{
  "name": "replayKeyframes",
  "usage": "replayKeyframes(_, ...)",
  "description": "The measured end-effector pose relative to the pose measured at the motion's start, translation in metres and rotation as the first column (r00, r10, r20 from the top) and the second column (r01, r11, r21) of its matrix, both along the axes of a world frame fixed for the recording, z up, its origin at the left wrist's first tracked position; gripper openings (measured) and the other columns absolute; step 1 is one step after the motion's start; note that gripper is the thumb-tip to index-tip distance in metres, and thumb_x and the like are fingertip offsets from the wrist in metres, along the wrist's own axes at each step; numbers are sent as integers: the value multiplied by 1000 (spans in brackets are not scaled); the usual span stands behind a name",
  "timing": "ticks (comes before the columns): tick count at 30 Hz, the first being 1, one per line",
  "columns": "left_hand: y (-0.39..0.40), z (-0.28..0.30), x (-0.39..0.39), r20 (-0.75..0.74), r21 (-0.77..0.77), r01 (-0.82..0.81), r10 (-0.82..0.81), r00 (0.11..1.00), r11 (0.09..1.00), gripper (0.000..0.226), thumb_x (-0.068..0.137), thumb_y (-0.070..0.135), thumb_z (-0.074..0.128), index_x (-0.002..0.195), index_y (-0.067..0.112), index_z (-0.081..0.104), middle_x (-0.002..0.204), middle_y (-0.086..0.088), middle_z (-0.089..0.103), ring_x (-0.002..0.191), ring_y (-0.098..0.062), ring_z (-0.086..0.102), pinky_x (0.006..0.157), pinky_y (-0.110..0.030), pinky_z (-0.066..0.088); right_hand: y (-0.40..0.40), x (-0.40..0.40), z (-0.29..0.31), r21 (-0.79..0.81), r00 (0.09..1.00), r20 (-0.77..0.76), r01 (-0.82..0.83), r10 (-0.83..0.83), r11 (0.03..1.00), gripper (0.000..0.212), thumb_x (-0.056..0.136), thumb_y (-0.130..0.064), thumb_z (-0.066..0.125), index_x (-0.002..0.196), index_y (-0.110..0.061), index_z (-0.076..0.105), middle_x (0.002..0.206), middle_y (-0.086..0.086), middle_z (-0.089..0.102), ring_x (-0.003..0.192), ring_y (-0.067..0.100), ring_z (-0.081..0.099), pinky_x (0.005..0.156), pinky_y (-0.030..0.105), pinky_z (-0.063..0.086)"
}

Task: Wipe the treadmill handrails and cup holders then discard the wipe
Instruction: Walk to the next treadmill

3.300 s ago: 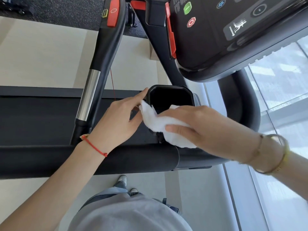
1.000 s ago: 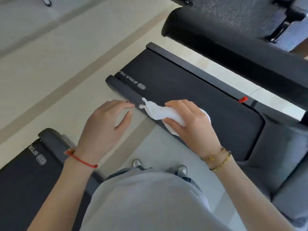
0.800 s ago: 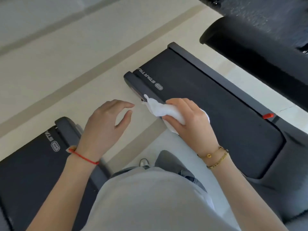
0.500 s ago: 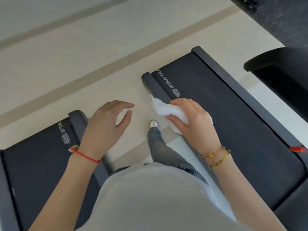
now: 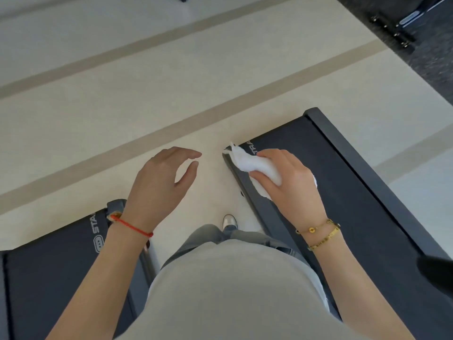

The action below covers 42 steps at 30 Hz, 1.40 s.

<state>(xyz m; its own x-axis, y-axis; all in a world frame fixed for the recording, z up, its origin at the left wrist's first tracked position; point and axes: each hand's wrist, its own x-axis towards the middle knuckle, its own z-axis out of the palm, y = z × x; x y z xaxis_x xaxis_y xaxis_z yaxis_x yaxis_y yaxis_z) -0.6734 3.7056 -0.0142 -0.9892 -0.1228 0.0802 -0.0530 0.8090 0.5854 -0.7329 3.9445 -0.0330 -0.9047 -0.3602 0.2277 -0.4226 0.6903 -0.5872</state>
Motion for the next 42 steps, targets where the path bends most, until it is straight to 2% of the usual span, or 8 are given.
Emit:
replayKeyframes(6,-28,-4,-85,7,0,-18,18,1000,1000,20,98,17,58,114,17,70,114,5,70,106,-19,65,91,-43,53,-29,-92,-2,12,999,25,-35,35,999,24,90,-29,69,109,-14,66,99,-2,66,88,17,62,72,36,53)
replayKeyframes(12,-70,-14,-189,5,-2,11,-11,1000,1000,20,98,19,58,114,18,70,113,5,70,106,-17,65,91,-38,52,-70,-188,-14,-4,999,33,-4,4,1000,26,89,-26,71,110,-12,65,99,0,66,87,17,61,75,19,45)
replayKeyframes(18,-129,-20,-311,30,-35,109,-108,994,993,20,98,19,57,113,17,70,111,5,70,104,-18,65,88,-38,52,-129,-295,-22,14,997,12,72,-72,997,27,89,-28,71,110,-12,66,99,1,66,85,20,63,71,33,53)
replayKeyframes(24,-185,-11,-436,44,-99,262,-258,965,960,20,98,19,57,114,17,70,111,4,70,102,-20,65,87,-40,52,-177,-389,-23,-40,977,37,209,-208,977,25,88,-25,71,108,-11,66,96,1,66,84,18,62,71,24,48)
replayKeyframes(33,-193,-10,-606,61,-95,514,-510,858,852,21,98,18,57,114,14,70,111,3,70,104,-19,65,88,-39,53,-193,-489,-17,-34,896,108,437,-431,899,24,88,-22,72,106,-9,67,96,3,67,85,21,63,71,31,49)
replayKeyframes(38,-159,-13,-697,60,-90,645,-643,764,758,20,98,17,58,113,14,71,110,4,71,103,-16,65,88,-33,51,-176,-546,-19,-37,810,114,582,-575,812,23,88,-24,72,105,-9,67,94,2,67,82,19,63,68,30,48)
replayKeyframes(42,-112,-14,-772,53,-88,738,-736,674,669,20,98,18,57,113,15,70,111,4,70,104,-17,64,88,-36,52,-145,-594,-22,-43,732,111,680,-673,732,23,87,-23,73,104,-9,68,94,2,66,83,19,62,69,24,45)
